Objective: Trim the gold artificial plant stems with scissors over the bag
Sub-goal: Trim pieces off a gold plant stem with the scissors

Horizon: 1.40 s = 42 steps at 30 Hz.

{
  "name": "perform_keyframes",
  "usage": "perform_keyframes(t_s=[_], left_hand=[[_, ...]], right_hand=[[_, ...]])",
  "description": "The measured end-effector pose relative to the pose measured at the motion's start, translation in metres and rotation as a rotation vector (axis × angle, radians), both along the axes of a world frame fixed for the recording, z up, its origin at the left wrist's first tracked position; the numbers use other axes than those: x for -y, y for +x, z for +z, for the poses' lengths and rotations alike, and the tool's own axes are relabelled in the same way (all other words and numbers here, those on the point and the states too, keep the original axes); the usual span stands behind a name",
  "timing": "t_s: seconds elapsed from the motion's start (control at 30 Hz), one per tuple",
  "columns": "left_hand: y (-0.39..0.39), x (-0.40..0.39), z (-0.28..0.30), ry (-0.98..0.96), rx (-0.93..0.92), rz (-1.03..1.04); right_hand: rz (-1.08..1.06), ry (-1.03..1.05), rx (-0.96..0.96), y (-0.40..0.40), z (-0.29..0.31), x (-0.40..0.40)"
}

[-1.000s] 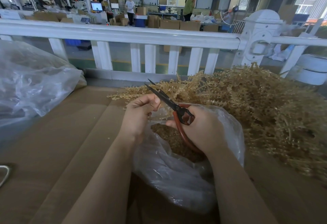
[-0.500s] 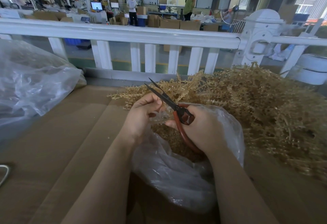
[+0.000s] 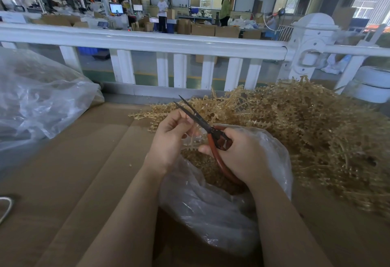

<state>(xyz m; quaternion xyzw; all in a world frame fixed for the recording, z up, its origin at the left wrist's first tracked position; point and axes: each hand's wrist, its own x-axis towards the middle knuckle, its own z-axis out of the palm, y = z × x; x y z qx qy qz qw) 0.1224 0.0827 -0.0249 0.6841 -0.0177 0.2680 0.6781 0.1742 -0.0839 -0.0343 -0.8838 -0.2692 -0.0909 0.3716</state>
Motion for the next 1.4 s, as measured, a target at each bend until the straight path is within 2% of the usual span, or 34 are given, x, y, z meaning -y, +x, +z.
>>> perform_keyframes(t_s=[0.27,0.7,0.9,1.07,1.27,1.4], left_hand=[[-0.002,0.000,0.001,-0.025,-0.029,-0.076],[0.001,-0.002,-0.002,-0.056,0.007,-0.088],[0.004,-0.003,-0.008,-0.081,0.001,0.084],[0.004,-0.012,-0.009,-0.109,0.049,0.205],[0.002,-0.006,-0.008,-0.011,0.058,0.141],[0.003,0.000,-0.007,-0.001,0.052,0.085]], right_hand=[[0.020,-0.054,0.038,-0.004,0.007,0.005],[0.038,0.053,0.013,0.000,0.001,0.000],[0.044,0.036,-0.057,0.003,-0.003,0.000],[0.012,0.225,-0.122,0.005,-0.005,0.001],[0.052,0.531,-0.244,0.007,-0.002,0.000],[0.122,0.559,-0.322,0.005,-0.001,-0.005]])
